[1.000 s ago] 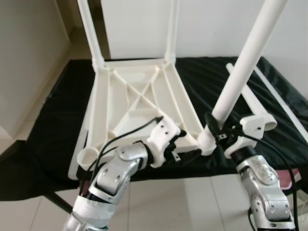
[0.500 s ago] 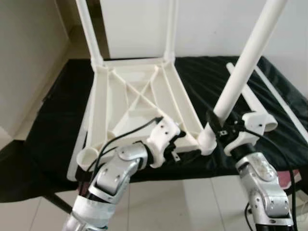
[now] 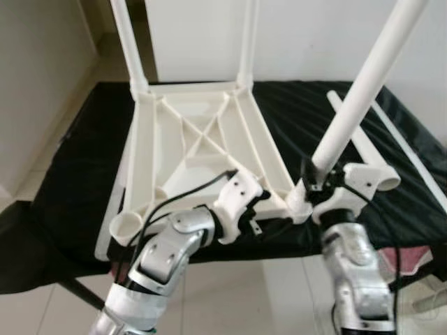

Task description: Building children table

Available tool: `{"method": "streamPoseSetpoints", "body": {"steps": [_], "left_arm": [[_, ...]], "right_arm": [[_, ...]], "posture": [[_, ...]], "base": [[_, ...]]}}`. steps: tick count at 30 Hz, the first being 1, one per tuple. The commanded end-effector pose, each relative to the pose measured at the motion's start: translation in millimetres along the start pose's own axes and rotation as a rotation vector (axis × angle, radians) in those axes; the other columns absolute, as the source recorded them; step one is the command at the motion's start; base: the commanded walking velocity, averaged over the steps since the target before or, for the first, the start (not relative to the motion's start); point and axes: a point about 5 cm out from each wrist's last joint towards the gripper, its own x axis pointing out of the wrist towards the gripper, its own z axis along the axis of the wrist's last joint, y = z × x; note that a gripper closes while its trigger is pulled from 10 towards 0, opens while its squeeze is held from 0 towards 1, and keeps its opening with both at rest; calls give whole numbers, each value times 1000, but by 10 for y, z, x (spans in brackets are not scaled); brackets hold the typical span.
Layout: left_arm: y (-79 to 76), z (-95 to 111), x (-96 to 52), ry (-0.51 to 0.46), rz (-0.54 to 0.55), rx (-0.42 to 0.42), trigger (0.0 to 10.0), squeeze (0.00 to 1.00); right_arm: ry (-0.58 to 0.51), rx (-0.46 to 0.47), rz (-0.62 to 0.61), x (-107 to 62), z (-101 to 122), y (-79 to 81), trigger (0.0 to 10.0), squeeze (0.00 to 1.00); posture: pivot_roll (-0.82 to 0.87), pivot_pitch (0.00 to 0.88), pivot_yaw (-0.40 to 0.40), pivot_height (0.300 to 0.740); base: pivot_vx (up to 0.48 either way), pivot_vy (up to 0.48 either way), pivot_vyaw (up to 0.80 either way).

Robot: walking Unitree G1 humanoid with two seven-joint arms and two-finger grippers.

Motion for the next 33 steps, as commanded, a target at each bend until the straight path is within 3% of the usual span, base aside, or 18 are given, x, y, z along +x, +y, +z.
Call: {"method": "streamPoseSetpoints", "body": {"steps": [1, 20, 21, 23, 24, 33], "left_arm": [[-10, 21, 2, -5, 5, 4, 10000, 0], [7, 42, 27, -12, 4, 13, 10000, 0], [5, 43, 29, -13, 4, 13, 10000, 0], [4, 44, 31, -14, 4, 13, 10000, 0], [2, 44, 32, -14, 4, 15, 10000, 0], [2, 42, 42, -13, 6, 16, 10000, 0]], "right_arm": [[153, 8, -126, -47, -291, -104, 10000, 0], [141, 49, -185, -40, -305, -42, 10000, 0], [131, 46, -184, -37, -293, -41, 10000, 192], [123, 44, -183, -35, -284, -40, 10000, 192], [110, 36, -167, -31, -264, -32, 10000, 1000], [86, 8, -85, 14, -213, -18, 10000, 1000]], "posture": [[-41, 60, -10, 740], [-38, 22, -5, 740], [-38, 18, -5, 740], [-38, 18, -5, 740], [-38, 16, -6, 740], [-38, 4, -12, 740]], "base": [[0, 0, 0], [0, 0, 0], [0, 0, 0], [0, 0, 0], [0, 0, 0], [0, 0, 0]]}}
